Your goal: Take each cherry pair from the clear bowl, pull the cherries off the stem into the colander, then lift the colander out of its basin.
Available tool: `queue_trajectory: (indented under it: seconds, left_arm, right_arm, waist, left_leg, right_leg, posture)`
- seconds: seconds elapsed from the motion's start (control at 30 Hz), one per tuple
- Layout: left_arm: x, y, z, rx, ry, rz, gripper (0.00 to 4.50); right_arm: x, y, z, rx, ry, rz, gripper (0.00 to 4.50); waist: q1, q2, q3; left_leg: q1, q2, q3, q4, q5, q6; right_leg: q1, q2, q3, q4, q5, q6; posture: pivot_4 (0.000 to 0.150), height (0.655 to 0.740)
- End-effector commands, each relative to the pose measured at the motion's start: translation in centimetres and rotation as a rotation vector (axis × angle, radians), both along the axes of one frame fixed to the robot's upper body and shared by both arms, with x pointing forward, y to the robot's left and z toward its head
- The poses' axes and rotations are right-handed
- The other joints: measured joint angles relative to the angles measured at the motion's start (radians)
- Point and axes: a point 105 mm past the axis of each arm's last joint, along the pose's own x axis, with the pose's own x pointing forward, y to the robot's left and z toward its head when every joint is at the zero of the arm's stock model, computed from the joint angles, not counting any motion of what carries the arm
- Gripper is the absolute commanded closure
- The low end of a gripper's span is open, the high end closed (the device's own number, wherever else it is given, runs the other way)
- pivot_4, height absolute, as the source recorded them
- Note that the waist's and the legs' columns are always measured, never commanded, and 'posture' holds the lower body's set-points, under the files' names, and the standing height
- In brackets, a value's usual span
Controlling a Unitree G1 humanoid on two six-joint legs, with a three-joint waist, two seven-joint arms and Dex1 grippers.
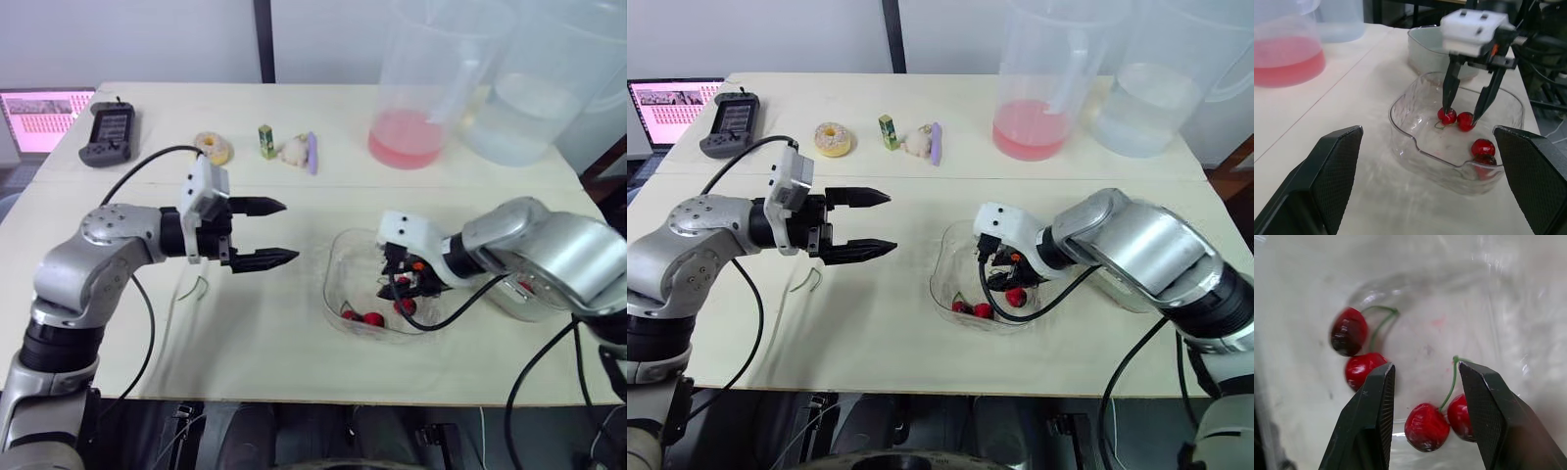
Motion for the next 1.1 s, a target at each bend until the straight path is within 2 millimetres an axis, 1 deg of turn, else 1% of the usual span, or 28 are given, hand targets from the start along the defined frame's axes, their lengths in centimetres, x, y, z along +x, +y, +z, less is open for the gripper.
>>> queue_trajectory:
  seconds: [0.03,0.27,0.43,0.53,0.67,0.77,0.8,0.83,0.87,0.97,1.1]
  left_arm:
    - [-0.3,-0.4,0.8,0.003,-0.045,-0.019,0.00]
    - [-0.4,0.0,0.8,0.015,-0.045,-0.004,0.00]
    - [-0.4,0.1,1.0,0.017,-0.051,0.003,0.00]
    - [-0.3,0.2,1.0,0.021,-0.052,0.004,0.00]
    - [-0.2,0.2,1.1,0.023,-0.056,0.004,0.00]
    - [-0.1,0.1,1.2,0.022,-0.059,0.001,0.00]
    - [-0.1,0.1,1.2,0.022,-0.059,0.001,0.00]
    - [0.0,0.2,1.2,0.021,-0.059,0.002,0.00]
    - [0.0,0.2,1.1,0.024,-0.059,0.003,0.00]
    - [0.1,0.2,1.1,0.021,-0.060,0.004,0.00]
    - [0.1,0.3,1.0,0.022,-0.063,0.004,0.00]
  right_arm:
    - [-0.7,0.7,-0.4,0.002,0.003,0.099,2.32]
    - [-1.5,1.5,-2.1,-0.013,0.050,0.186,2.32]
    - [-1.6,0.7,-3.6,-0.077,0.066,0.193,2.32]
    - [-1.5,0.5,-4.1,-0.104,0.056,0.202,2.32]
    - [-0.8,0.6,-4.3,-0.109,0.034,0.176,2.32]
    - [-0.5,0.5,-4.5,-0.114,0.033,0.156,3.11]
    - [-0.5,0.6,-4.5,-0.102,0.041,0.153,3.57]
    - [-0.6,0.7,-4.4,-0.091,0.044,0.154,3.89]
    - [-0.4,0.8,-3.9,-0.077,0.029,0.152,4.10]
    - [0.2,0.9,-2.0,-0.015,-0.014,0.126,4.10]
    - [1.0,0.0,0.7,0.038,-0.079,0.070,4.10]
  waist:
    - [0.000,0.000,0.000]
    - [0.001,0.000,0.000]
    - [0.002,0.000,0.000]
    - [0.002,0.000,0.000]
    - [0.001,0.000,0.000]
    - [0.002,0.000,0.000]
    - [0.002,0.000,0.000]
    - [0.002,0.000,0.000]
    - [0.002,0.000,0.000]
    - [0.002,0.000,0.000]
    - [0.003,0.000,0.000]
  left_leg:
    - [0.000,0.000,0.000,0.000,0.000,0.000]
    - [0.000,0.000,0.000,0.000,0.000,0.000]
    - [0.000,0.000,0.000,0.000,0.000,0.000]
    - [0.000,0.000,0.000,0.000,0.000,0.000]
    - [0.000,0.000,0.000,0.000,0.000,0.000]
    - [0.000,0.000,0.000,0.000,0.000,0.000]
    - [0.000,0.000,0.000,0.000,0.000,0.000]
    - [0.000,0.000,0.000,0.000,0.000,0.000]
    - [0.000,0.000,0.000,0.001,0.000,0.000]
    - [0.000,0.000,0.000,0.001,0.000,0.000]
    - [0.000,0.000,0.000,0.001,0.000,0.000]
  right_leg:
    - [0.000,0.000,0.000,0.000,0.000,0.000]
    - [0.000,0.000,0.000,0.000,0.000,0.000]
    - [0.000,0.000,0.000,0.000,0.000,0.000]
    - [0.000,0.000,0.000,0.000,0.000,0.000]
    - [0.000,0.000,0.000,0.000,0.000,0.000]
    - [0.000,0.000,0.000,0.000,0.000,0.000]
    - [0.000,0.000,0.000,0.000,0.000,0.000]
    - [0.000,0.000,0.000,0.000,0.000,0.000]
    - [0.000,0.000,0.000,0.000,0.000,0.000]
    - [0.000,0.000,0.000,0.001,0.000,0.000]
    - [0.000,0.000,0.000,0.001,0.000,0.000]
  posture:
    - [0.150,0.7400]
    - [0.150,0.7400]
    - [0.150,0.7400]
    - [0.150,0.7400]
    - [0.150,0.7400]
    - [0.150,0.7400]
    - [0.150,0.7400]
    - [0.150,0.7400]
    - [0.150,0.7400]
    - [0.150,0.7400]
    - [0.150,0.7400]
